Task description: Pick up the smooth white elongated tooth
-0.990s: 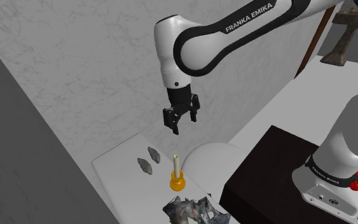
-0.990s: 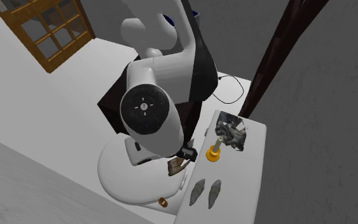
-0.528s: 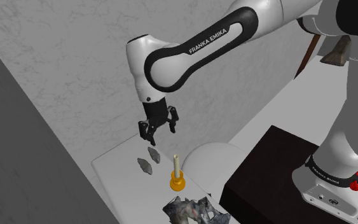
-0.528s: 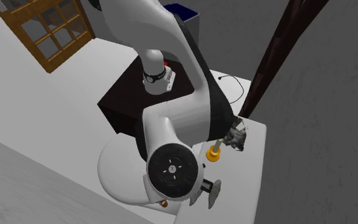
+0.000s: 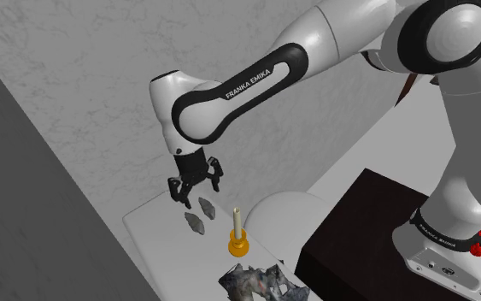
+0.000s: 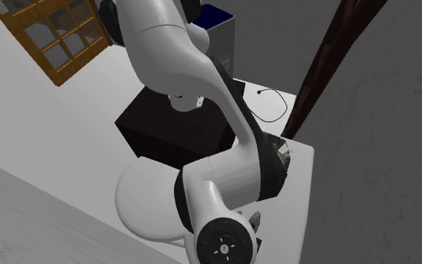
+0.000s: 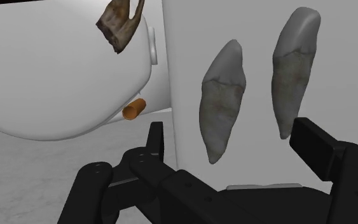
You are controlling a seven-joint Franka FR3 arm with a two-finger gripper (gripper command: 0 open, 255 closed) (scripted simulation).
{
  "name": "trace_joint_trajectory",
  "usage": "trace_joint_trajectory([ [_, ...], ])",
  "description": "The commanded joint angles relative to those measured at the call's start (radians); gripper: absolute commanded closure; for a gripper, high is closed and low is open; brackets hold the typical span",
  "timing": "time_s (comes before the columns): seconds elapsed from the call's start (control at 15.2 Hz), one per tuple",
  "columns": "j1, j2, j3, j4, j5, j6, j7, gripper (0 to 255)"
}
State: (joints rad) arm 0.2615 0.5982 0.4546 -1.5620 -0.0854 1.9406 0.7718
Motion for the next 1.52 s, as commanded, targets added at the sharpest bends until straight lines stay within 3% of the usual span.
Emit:
trace_joint_trajectory([
  [0.0,0.0,0.012,-0.004,-0.01,-0.004,0.021,-0.001,0],
  [0.26,0.003,0.029,-0.008,-0.019,-0.01,0.047,-0.001,0],
  [0.33,0.004,0.03,-0.008,-0.018,-0.011,0.046,-0.001,255],
  [0.92,0.003,0.029,-0.008,-0.019,-0.011,0.047,-0.001,255],
  [1.45,-0.005,-0.02,0.005,0.015,0.007,-0.034,-0.001,255],
])
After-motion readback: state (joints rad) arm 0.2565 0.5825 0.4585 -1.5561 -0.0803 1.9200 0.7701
